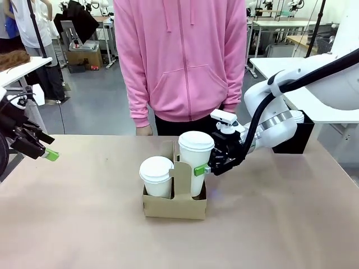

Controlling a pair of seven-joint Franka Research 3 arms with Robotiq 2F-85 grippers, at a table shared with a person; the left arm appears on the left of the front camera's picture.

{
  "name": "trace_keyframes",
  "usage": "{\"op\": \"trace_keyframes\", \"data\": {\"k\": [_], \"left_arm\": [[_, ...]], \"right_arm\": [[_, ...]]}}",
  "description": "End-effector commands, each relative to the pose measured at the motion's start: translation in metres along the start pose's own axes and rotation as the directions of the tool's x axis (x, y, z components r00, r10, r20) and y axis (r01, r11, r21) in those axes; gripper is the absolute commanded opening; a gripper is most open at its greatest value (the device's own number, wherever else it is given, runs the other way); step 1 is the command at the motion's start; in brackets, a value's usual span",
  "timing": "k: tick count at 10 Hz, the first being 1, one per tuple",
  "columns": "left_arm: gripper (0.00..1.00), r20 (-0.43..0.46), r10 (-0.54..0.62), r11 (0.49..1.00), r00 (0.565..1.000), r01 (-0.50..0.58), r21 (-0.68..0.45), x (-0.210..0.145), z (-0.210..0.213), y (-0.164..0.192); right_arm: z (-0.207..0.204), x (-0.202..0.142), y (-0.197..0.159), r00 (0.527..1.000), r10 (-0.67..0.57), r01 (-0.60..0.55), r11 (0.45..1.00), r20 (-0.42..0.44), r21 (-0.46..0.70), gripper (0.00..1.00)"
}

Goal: Pour a drink into a cup and package it in a carrier.
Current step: Insert the held 600 ml Paper Cup into the Cup Carrier.

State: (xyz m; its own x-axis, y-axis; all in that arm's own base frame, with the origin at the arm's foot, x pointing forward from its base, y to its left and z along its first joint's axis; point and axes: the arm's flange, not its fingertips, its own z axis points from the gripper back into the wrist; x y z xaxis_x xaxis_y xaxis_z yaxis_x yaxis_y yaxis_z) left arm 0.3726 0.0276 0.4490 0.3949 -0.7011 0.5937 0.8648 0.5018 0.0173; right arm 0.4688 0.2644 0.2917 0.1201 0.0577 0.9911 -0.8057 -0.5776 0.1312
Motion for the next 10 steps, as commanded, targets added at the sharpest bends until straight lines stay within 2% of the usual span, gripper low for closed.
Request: {"op": "trace_keyframes", "data": {"k": [1, 5, 10], "left_arm": [[1.0, -0.001, -0.015, 1.0, 1.0, 0.015, 0.0, 0.002, 0.002, -0.001], [1.0, -0.001, -0.015, 1.0, 1.0, 0.015, 0.0, 0.002, 0.002, -0.001], [1.0, -0.001, -0.015, 1.0, 1.0, 0.015, 0.0, 0.002, 0.002, -0.001]], "right_arm": [[-0.003, -0.005, -0.006, 0.998, 0.054, -0.053, 0.998, -0.027, 0.044, 0.8], [-0.007, -0.026, -0.012, 0.995, 0.084, -0.081, 0.995, -0.049, 0.061, 0.8], [-0.011, -0.036, -0.018, 0.987, 0.096, -0.087, 0.994, -0.125, 0.071, 0.8]]}}
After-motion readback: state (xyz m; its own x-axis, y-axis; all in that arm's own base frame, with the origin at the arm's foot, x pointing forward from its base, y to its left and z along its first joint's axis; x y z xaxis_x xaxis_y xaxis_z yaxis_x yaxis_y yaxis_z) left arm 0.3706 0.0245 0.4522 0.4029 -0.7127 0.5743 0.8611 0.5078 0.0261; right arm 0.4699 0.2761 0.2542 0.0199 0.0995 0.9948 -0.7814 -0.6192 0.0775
